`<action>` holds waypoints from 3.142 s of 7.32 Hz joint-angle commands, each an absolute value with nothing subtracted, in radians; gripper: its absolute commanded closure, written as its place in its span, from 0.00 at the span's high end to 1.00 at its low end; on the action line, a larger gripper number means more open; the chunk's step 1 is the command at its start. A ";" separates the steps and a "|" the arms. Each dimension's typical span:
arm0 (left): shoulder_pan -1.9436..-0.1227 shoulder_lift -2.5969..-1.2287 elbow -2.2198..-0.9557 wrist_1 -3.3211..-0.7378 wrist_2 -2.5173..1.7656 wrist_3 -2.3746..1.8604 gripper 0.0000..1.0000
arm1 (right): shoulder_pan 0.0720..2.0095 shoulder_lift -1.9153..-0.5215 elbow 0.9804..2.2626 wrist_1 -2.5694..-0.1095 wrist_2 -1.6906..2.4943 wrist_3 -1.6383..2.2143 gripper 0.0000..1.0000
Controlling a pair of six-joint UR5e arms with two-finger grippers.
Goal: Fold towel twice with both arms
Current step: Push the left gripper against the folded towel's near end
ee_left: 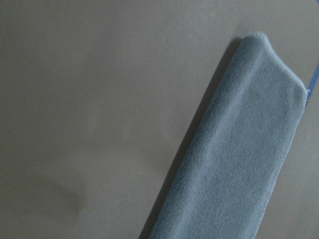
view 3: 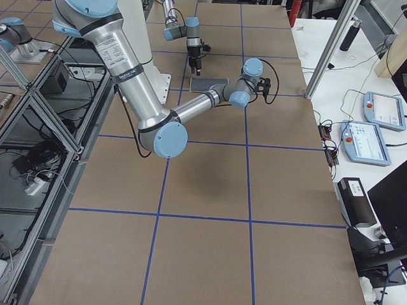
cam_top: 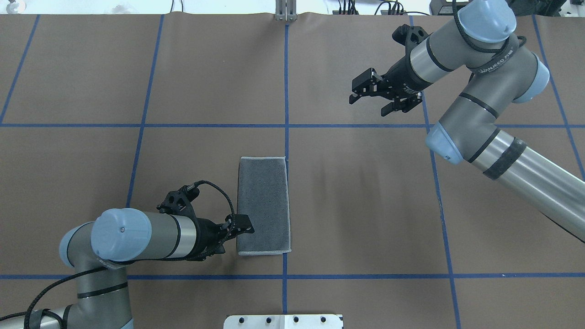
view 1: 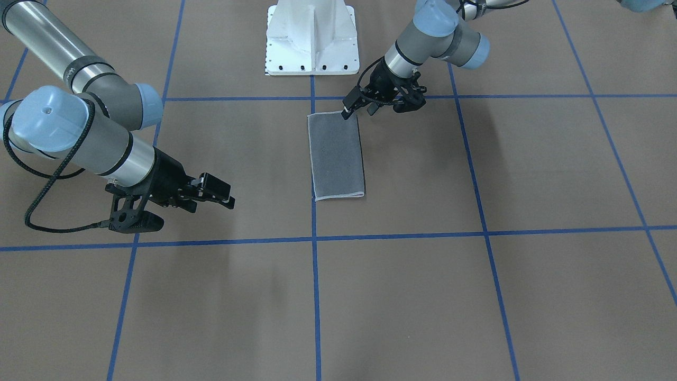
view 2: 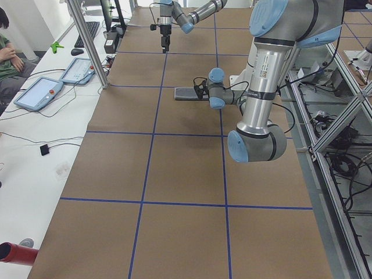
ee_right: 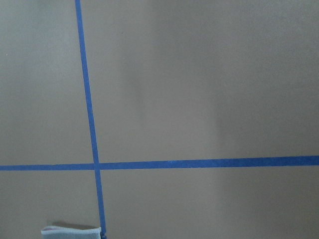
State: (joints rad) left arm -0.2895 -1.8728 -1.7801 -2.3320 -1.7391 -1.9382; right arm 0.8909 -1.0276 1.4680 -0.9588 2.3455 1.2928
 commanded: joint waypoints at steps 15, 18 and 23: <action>-0.259 -1.916 -1.755 -2.303 -1.726 -1.934 0.56 | 0.890 -1.031 1.460 -0.956 2.345 1.290 1.00; -0.281 -1.913 -1.749 -2.303 -1.729 -1.927 0.56 | 0.890 -1.031 1.459 -0.956 2.347 1.289 1.00; -0.285 -1.848 -1.821 -2.303 -1.735 -1.928 0.66 | 0.885 -1.031 1.450 -0.954 2.345 1.289 1.00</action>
State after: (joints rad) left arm -0.2851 -1.8644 -1.8015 -2.3025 -1.7347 -1.9280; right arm 0.8874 -1.0314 1.4534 -0.9553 2.3455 1.2886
